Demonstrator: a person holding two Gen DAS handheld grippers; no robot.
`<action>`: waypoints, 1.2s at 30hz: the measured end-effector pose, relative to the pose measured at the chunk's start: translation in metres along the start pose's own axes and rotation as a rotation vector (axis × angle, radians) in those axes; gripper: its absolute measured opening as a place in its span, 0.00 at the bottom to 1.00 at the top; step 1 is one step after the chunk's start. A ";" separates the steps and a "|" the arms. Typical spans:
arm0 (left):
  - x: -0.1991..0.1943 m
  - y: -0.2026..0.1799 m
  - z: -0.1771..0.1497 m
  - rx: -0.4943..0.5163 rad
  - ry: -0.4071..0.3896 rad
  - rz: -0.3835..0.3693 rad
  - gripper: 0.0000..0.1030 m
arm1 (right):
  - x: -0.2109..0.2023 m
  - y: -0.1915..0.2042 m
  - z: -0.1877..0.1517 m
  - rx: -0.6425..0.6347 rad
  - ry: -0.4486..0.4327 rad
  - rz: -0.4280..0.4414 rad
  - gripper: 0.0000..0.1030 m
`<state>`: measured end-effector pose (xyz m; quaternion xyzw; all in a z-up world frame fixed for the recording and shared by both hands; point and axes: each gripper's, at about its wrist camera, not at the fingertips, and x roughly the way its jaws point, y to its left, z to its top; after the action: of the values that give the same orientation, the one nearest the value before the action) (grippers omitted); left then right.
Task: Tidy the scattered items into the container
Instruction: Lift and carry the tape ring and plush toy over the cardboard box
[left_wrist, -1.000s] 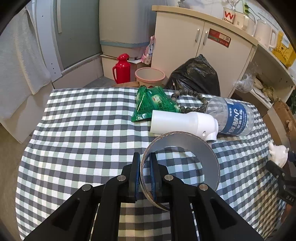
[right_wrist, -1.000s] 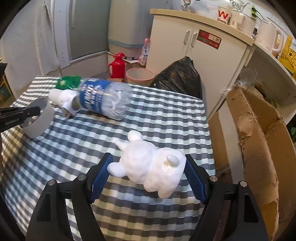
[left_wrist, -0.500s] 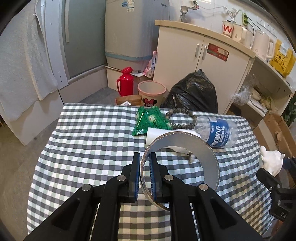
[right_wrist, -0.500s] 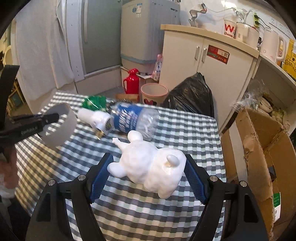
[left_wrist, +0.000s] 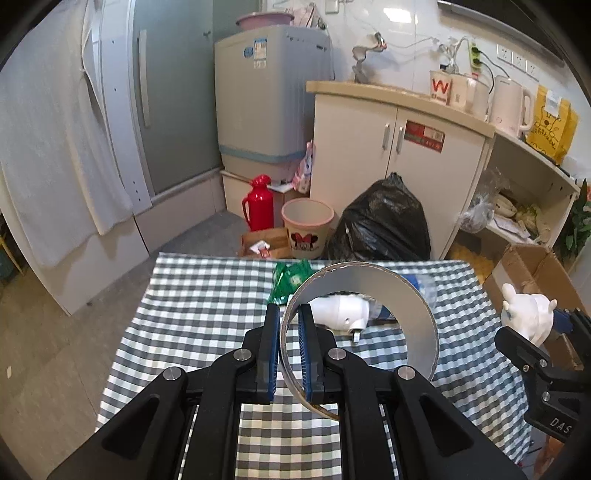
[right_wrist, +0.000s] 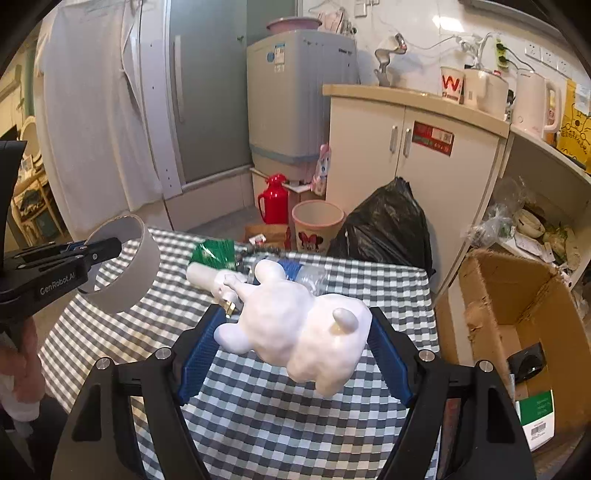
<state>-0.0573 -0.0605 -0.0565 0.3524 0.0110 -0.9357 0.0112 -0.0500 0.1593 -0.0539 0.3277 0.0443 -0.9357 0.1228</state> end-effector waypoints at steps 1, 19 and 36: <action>-0.004 -0.002 0.000 0.000 -0.008 0.002 0.10 | -0.004 0.000 0.001 -0.002 -0.009 -0.001 0.74; -0.091 -0.023 0.000 -0.003 -0.139 -0.032 0.10 | -0.076 -0.003 0.015 -0.008 -0.136 -0.055 0.74; -0.113 -0.071 0.012 0.041 -0.199 -0.085 0.10 | -0.117 -0.041 0.018 0.005 -0.196 -0.123 0.74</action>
<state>0.0178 0.0115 0.0275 0.2570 0.0059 -0.9658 -0.0348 0.0171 0.2196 0.0336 0.2316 0.0499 -0.9691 0.0683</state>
